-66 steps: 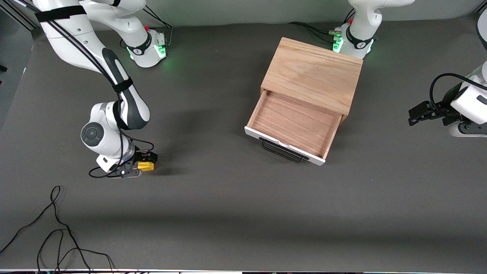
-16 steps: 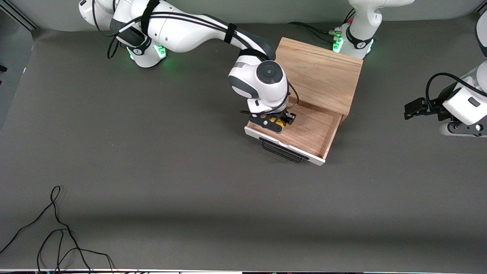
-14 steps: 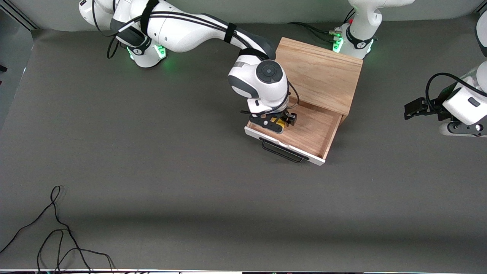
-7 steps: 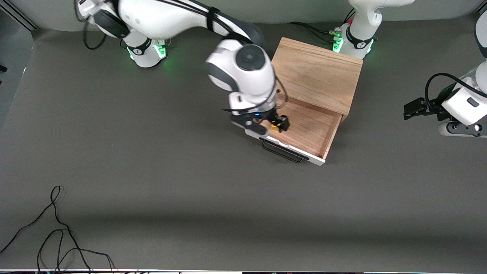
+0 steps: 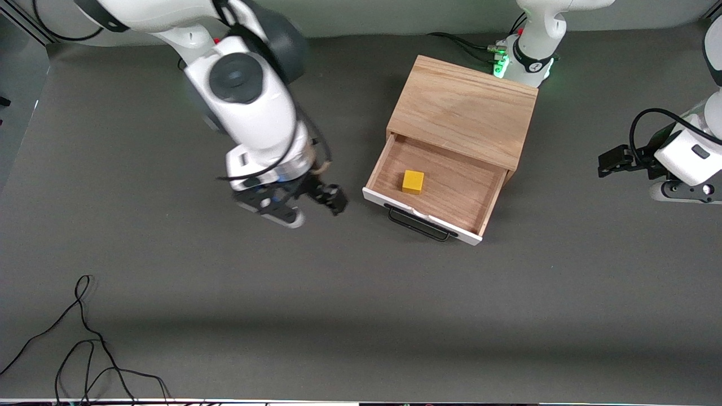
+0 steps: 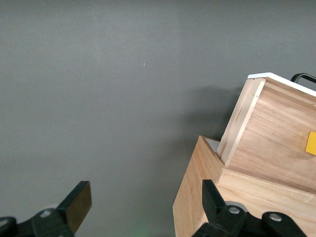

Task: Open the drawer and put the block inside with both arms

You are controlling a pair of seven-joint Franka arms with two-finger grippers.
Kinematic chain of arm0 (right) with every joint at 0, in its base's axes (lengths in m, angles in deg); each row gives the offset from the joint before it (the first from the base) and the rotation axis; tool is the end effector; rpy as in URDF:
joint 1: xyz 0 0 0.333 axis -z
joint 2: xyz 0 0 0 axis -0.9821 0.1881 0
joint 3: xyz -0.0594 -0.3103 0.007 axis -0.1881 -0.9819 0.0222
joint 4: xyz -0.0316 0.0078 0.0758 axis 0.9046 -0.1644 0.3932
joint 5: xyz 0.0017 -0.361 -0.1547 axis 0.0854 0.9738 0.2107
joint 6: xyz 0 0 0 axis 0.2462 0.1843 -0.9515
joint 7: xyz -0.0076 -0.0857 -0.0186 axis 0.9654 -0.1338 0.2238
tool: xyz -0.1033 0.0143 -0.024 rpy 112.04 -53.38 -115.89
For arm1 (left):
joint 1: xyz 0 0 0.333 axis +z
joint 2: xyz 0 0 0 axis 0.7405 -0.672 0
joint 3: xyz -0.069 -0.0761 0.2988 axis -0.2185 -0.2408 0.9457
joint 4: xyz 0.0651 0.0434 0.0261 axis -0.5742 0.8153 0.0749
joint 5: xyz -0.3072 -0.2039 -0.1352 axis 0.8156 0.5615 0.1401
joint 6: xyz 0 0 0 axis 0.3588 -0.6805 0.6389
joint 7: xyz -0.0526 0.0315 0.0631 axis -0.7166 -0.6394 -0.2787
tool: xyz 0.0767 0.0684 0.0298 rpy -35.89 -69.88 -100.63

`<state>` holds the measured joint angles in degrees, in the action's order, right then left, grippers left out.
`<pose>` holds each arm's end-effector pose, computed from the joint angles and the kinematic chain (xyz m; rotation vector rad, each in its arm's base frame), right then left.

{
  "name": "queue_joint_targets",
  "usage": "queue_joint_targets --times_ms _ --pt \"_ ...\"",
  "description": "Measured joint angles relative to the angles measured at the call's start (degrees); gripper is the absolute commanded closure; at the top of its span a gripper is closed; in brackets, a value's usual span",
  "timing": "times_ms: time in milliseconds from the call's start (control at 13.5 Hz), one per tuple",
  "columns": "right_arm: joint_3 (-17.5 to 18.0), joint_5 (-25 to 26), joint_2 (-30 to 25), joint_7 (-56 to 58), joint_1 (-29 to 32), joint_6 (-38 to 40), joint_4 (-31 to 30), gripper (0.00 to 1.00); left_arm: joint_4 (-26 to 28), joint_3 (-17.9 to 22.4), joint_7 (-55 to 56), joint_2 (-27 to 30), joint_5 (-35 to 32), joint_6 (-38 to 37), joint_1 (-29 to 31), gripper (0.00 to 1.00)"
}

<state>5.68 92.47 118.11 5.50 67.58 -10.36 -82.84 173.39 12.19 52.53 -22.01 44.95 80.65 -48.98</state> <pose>0.5998 0.3704 0.5265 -2.9831 0.6412 -0.0858 0.5671 -0.0237 0.5653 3.1290 -0.0983 -0.1492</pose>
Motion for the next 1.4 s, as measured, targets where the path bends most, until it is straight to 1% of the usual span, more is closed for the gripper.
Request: queue_joint_targets --times_ms 222,296,443,591,665,813,961,1034,1404 --pt "-0.71 -4.63 -5.54 10.33 8.42 0.90 -4.44 0.00 0.00 0.00 -0.01 0.00 0.00 0.00 0.00 0.00" --pt "-3.01 -6.74 -7.86 14.75 10.09 1.37 -6.17 0.00 -0.02 0.00 -0.01 0.00 0.00 0.00 0.00 0.00" --pt "-11.44 -11.72 -13.00 24.70 10.69 1.56 -10.37 0.00 -0.07 -0.01 -0.02 0.00 0.00 0.00 0.00 0.00" --pt "-19.22 -13.62 -18.25 32.35 10.91 1.61 -15.72 0.00 -0.20 0.01 -0.02 0.03 -0.01 0.00 0.00 0.00" --pt "-22.29 -13.85 -20.54 35.49 10.99 1.63 -18.35 0.00 -0.29 0.02 -0.02 0.06 -0.03 -0.15 0.02 0.00" --pt "-26.38 -14.05 -24.16 39.74 11.05 1.72 -23.25 0.00 -0.66 0.08 -0.02 0.09 -0.08 -0.99 0.03 0.00" --pt "-28.90 -14.09 -26.68 43.83 11.05 1.47 -27.64 0.00 -0.73 0.10 -0.02 0.13 -0.13 -1.09 0.03 0.00" --pt "-29.41 -14.09 -27.20 45.49 11.04 1.34 -28.77 0.00 -0.75 0.09 -0.02 0.13 -0.14 -1.10 0.04 0.00" --pt "-29.45 -14.09 -27.04 49.34 10.78 0.21 -29.64 0.00 -0.81 0.09 -0.02 0.13 -0.15 -1.21 0.03 0.00"
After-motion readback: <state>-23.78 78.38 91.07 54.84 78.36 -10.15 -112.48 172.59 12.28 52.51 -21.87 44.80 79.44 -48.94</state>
